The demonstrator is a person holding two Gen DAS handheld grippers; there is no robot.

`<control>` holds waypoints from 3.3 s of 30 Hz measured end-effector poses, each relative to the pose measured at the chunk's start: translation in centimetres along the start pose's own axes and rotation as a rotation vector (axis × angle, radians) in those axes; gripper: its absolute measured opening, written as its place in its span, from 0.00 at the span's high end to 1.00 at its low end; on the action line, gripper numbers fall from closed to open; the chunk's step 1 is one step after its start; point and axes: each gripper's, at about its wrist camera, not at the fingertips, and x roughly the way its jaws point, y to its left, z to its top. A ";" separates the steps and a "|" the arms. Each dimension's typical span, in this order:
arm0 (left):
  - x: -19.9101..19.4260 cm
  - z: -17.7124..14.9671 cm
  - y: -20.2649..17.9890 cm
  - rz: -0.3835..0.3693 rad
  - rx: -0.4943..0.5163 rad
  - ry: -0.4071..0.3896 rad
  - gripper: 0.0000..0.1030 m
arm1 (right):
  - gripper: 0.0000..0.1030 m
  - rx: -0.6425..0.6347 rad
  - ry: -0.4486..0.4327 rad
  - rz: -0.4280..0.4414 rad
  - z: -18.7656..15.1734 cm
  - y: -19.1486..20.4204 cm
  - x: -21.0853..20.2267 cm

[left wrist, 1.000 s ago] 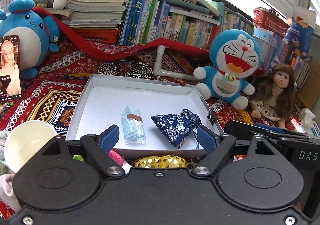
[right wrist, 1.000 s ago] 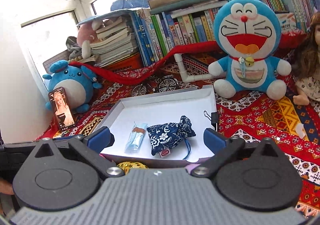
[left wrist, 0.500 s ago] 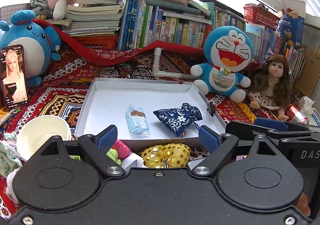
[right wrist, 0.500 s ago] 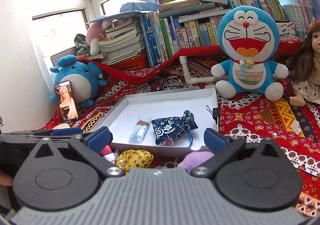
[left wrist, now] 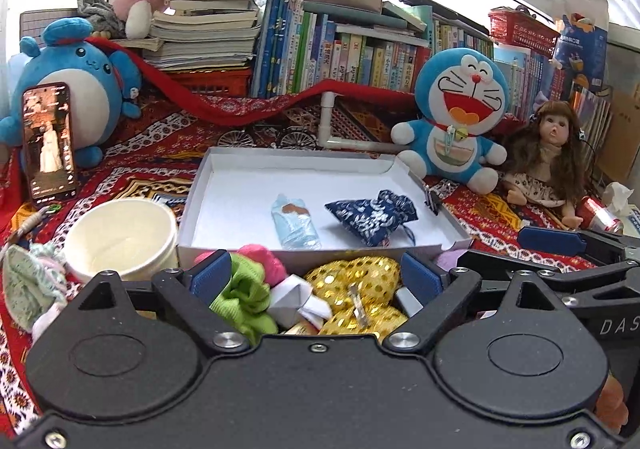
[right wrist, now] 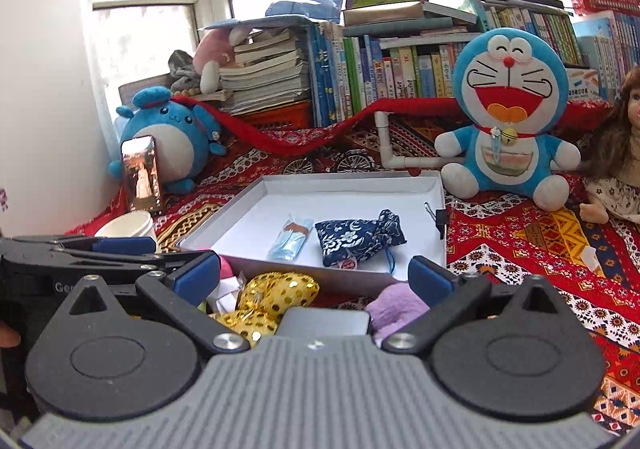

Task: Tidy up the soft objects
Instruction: 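Move the left tool to the pink-grey sock while the right tool approaches the gold heart, then close the left tool on the sock while the right tool grasps the gold heart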

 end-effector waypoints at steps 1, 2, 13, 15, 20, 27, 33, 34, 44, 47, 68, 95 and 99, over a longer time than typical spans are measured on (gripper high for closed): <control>-0.2 -0.3 0.1 0.002 0.000 0.001 0.12 | 0.00 -0.012 -0.001 -0.001 -0.2 0.3 -0.1; -0.3 -0.6 0.3 0.006 0.001 0.002 0.12 | 0.00 -0.026 -0.002 -0.001 -0.5 0.6 -0.1; -3.1 -3.2 3.1 0.096 0.018 -0.026 0.05 | 0.00 -0.153 0.008 0.016 -2.6 3.6 0.5; -3.6 -3.6 3.8 0.116 0.016 -0.029 0.05 | 0.00 -0.183 0.010 0.010 -2.9 4.3 0.8; -4.3 -4.7 5.7 0.187 0.004 -0.034 0.04 | 0.00 -0.273 0.017 -0.031 -3.7 6.1 1.7; -4.5 -6.1 8.1 0.299 0.010 -0.048 0.03 | 0.00 -0.401 0.031 -0.063 -4.9 8.2 2.6; -4.0 -6.4 10.0 0.339 -0.052 -0.048 0.03 | 0.00 -0.492 0.046 -0.077 -5.7 9.5 3.6; -3.9 -6.5 10.3 0.345 -0.063 -0.046 0.03 | 0.00 -0.505 0.047 -0.080 -5.8 9.7 3.8; -2.3 -6.8 12.1 0.361 -0.123 -0.012 0.03 | 0.00 -0.586 0.077 -0.135 -6.1 10.7 5.7; -1.8 -6.8 12.4 0.357 -0.136 -0.004 0.03 | 0.00 -0.602 0.096 -0.138 -5.9 10.6 6.3; -0.3 -7.1 13.7 0.317 -0.190 0.042 0.11 | 0.00 -0.506 0.266 -0.039 -3.6 9.1 9.7; -1.6 -7.2 13.0 0.362 -0.177 0.018 0.53 | 0.05 -0.638 0.154 -0.133 -5.2 11.3 6.6; -1.9 -7.1 12.7 0.360 -0.171 0.012 0.53 | 0.09 -0.671 0.142 -0.143 -5.8 11.5 5.9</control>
